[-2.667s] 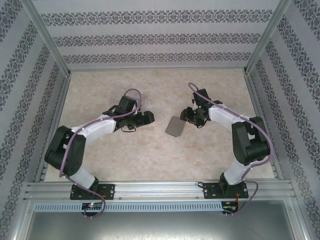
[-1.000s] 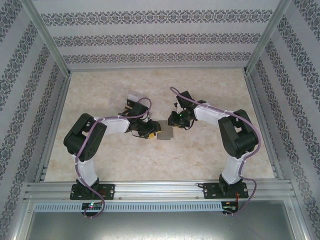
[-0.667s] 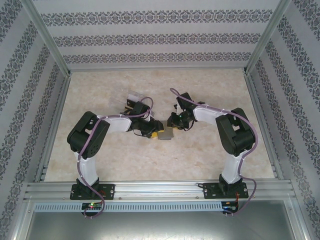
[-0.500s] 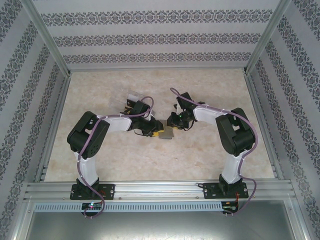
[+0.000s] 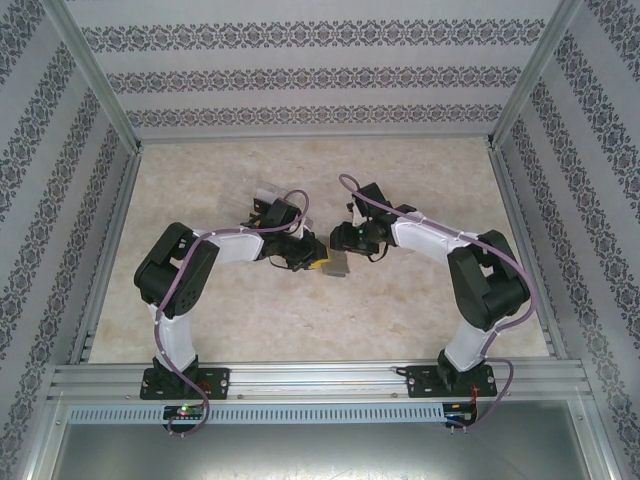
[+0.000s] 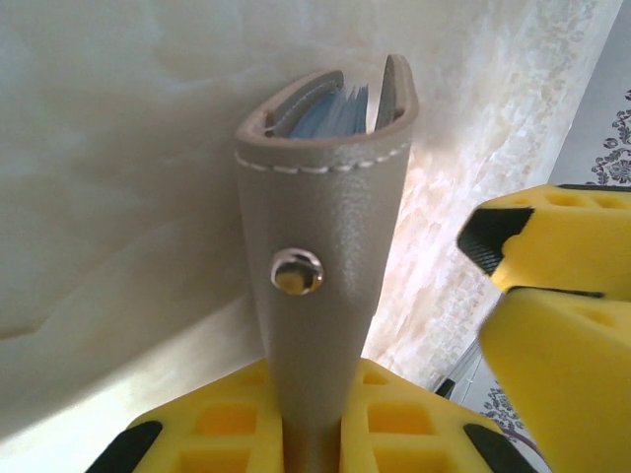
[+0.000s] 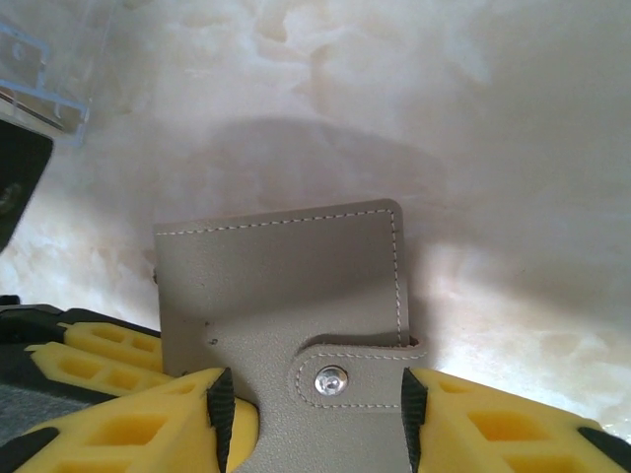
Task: Take the credit cards out of the card holder
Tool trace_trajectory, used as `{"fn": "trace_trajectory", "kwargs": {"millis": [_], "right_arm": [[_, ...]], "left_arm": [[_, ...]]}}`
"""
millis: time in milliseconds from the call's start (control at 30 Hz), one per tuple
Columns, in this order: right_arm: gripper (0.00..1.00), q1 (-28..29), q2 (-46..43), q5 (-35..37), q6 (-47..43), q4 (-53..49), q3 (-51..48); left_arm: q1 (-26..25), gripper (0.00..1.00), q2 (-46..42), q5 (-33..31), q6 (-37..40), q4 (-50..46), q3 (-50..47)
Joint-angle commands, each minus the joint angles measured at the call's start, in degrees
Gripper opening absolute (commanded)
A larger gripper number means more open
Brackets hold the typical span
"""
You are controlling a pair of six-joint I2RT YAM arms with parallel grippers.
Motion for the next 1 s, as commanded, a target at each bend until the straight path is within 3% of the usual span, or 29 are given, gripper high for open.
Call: {"fn": "trace_trajectory", "kwargs": {"millis": [0, 267, 633, 967], "right_arm": [[0.48, 0.8, 2.3, -0.1, 0.6, -1.8, 1.8], [0.43, 1.6, 5.1, -1.3, 2.3, -2.2, 2.9], [0.38, 2.0, 6.1, 3.2, 2.8, -6.0, 2.6], [0.27, 3.0, 3.7, 16.2, 2.5, -11.2, 2.0]], "left_arm": [[-0.3, 0.0, -1.5, -1.2, 1.4, 0.9, 0.5], [-0.3, 0.0, -1.5, -0.4, 1.7, 1.9, 0.5], [0.0, 0.0, -1.6, -3.2, 1.2, 1.6, -0.4], [-0.1, 0.0, -2.4, -5.3, 1.1, 0.3, -1.1]]}}
